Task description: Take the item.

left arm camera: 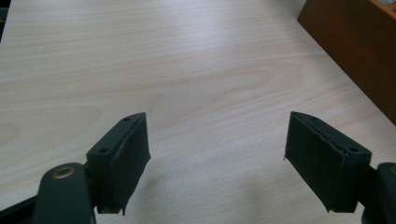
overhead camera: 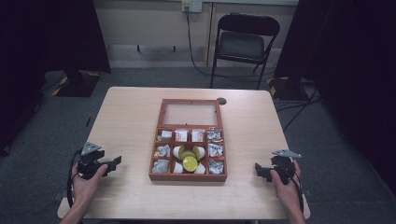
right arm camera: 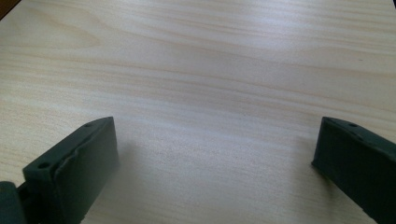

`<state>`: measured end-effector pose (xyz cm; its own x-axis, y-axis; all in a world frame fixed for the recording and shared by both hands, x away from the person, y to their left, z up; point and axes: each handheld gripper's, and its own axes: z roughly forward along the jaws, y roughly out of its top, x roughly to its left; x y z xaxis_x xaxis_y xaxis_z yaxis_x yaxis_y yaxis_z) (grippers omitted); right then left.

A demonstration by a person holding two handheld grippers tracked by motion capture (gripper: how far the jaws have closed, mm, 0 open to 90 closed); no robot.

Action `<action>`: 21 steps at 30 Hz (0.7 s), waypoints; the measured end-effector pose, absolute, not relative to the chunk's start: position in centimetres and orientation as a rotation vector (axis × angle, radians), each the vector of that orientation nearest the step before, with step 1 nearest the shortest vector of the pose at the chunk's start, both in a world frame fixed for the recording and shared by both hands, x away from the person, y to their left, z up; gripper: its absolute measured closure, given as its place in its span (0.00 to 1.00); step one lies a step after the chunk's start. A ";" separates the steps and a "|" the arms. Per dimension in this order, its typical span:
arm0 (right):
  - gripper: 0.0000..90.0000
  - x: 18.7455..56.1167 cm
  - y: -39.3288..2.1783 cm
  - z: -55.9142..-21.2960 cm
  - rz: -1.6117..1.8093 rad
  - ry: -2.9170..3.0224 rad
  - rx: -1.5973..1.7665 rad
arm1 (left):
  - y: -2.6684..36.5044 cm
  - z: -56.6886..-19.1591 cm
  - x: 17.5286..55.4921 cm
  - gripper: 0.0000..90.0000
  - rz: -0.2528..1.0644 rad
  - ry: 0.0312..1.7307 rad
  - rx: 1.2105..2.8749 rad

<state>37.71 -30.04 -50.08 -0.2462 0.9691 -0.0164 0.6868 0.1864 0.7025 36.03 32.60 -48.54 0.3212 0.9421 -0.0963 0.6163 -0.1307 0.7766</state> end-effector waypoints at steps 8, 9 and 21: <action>0.00 37.7 -30.0 -50.1 0.807 2.004 1.550 | 31.8 -47.7 35.9 0.26 0.588 1.372 1.871; 0.00 37.7 -30.0 -50.1 0.807 2.004 1.550 | 31.8 -47.7 35.8 0.26 0.593 1.365 1.874; 0.00 37.7 -30.0 -50.1 0.808 2.004 1.551 | 31.6 -46.7 35.7 0.32 0.480 1.318 1.850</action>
<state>37.67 -30.02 -50.07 -0.2445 0.9695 -0.0150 0.6882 0.1844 0.7017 35.67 31.57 -46.74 0.3858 0.9122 -0.1381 0.6100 -0.1399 0.7800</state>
